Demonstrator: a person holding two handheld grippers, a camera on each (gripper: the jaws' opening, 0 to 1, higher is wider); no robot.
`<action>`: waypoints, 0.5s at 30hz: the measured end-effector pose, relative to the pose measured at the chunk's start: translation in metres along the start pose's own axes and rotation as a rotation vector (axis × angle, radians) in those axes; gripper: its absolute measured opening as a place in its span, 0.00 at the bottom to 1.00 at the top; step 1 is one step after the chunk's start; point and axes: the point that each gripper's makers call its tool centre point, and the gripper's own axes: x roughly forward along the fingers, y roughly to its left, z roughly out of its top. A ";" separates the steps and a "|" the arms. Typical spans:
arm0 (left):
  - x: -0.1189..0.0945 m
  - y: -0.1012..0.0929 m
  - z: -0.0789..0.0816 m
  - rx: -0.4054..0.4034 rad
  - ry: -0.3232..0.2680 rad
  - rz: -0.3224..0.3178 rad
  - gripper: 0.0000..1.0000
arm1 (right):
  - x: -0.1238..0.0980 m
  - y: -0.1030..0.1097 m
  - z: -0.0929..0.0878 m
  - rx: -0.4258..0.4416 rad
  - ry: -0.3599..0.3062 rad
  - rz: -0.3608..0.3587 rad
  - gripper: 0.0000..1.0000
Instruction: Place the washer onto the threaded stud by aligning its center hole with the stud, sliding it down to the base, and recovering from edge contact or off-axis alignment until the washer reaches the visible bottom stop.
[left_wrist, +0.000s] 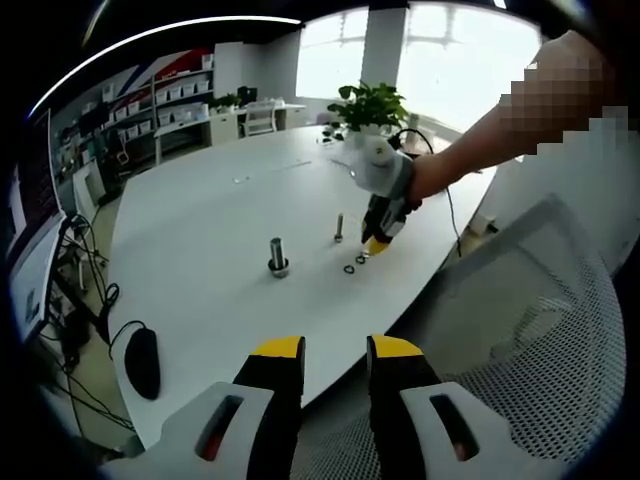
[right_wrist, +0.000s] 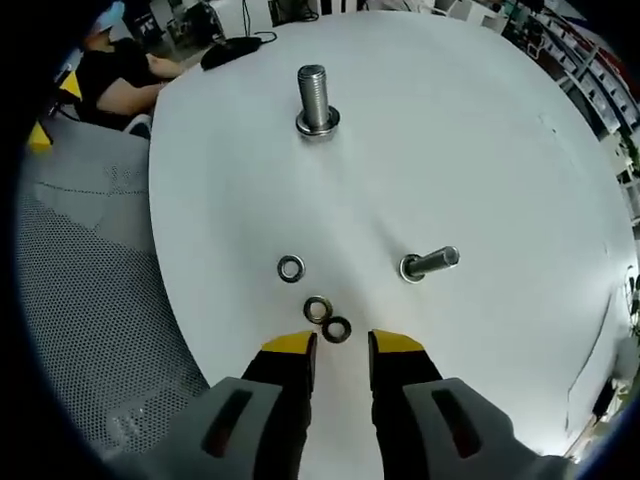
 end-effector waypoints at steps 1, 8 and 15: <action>0.000 0.000 0.001 0.001 -0.003 0.001 0.23 | 0.001 0.000 0.001 0.000 -0.005 0.000 0.24; 0.001 0.000 0.000 0.001 0.000 0.002 0.23 | 0.009 0.006 0.001 -0.043 0.030 0.001 0.23; 0.002 0.001 -0.001 0.000 0.000 0.002 0.23 | 0.015 -0.003 0.001 -0.068 0.026 -0.007 0.20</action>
